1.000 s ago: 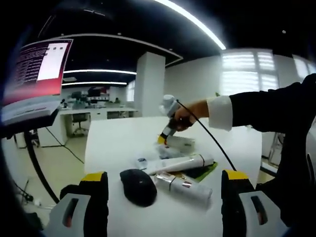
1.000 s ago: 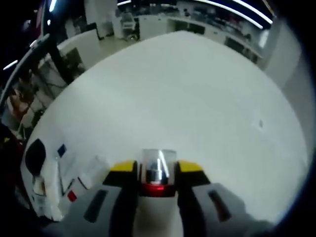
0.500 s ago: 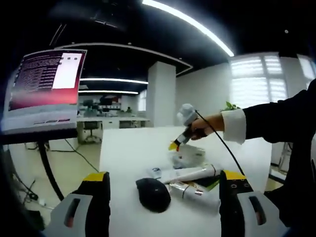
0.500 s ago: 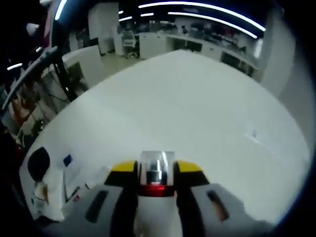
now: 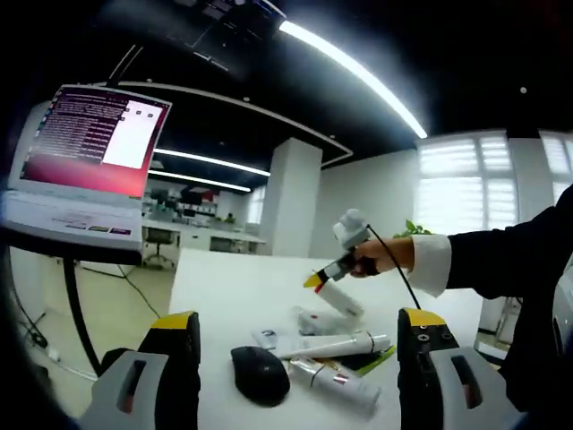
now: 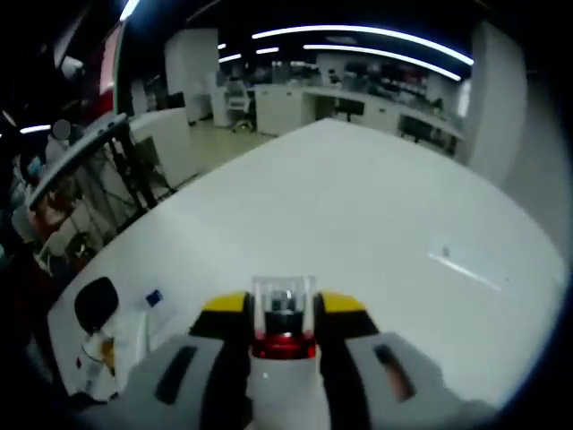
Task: Arrange the skincare products in the storage area until every visible bottle or jar stands upright without overlapping.
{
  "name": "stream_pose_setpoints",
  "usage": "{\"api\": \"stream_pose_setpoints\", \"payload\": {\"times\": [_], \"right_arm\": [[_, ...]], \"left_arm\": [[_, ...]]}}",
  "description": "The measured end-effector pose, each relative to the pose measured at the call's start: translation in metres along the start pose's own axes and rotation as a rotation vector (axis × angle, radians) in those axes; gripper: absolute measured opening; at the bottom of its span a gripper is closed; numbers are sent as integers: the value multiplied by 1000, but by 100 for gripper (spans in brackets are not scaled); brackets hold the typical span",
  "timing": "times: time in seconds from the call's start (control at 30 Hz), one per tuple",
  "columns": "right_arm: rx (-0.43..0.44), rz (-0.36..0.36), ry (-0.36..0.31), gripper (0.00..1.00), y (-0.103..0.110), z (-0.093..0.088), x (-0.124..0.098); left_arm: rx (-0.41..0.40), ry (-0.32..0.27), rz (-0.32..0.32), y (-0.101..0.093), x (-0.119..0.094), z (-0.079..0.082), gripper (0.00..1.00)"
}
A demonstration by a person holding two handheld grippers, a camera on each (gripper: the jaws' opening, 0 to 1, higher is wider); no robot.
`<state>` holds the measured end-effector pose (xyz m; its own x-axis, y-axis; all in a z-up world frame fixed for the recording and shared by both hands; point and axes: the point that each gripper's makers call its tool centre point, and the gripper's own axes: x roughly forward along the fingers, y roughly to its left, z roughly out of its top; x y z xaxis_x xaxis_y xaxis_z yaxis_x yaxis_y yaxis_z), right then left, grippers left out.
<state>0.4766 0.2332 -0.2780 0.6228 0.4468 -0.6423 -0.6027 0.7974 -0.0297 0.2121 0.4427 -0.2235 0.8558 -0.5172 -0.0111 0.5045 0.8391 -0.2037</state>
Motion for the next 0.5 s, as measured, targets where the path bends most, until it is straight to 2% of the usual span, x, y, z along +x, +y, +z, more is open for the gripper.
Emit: {"api": "stream_pose_setpoints", "payload": {"times": [0.07,0.13,0.3,0.5], "right_arm": [[3,7,-9,28,-4,5,-2],[0,8,-17,28,-1,7,-6],[3,27,-35,28,15,-1,-22],[66,65,-49,28,18,-2,-28]], "left_arm": [[4,-5,-10,-3,2,1,94],[-5,-15,-2,-3,4,3,99],[2,-25,2,-2,6,2,100],[7,-11,12,1,7,-1,100]]}}
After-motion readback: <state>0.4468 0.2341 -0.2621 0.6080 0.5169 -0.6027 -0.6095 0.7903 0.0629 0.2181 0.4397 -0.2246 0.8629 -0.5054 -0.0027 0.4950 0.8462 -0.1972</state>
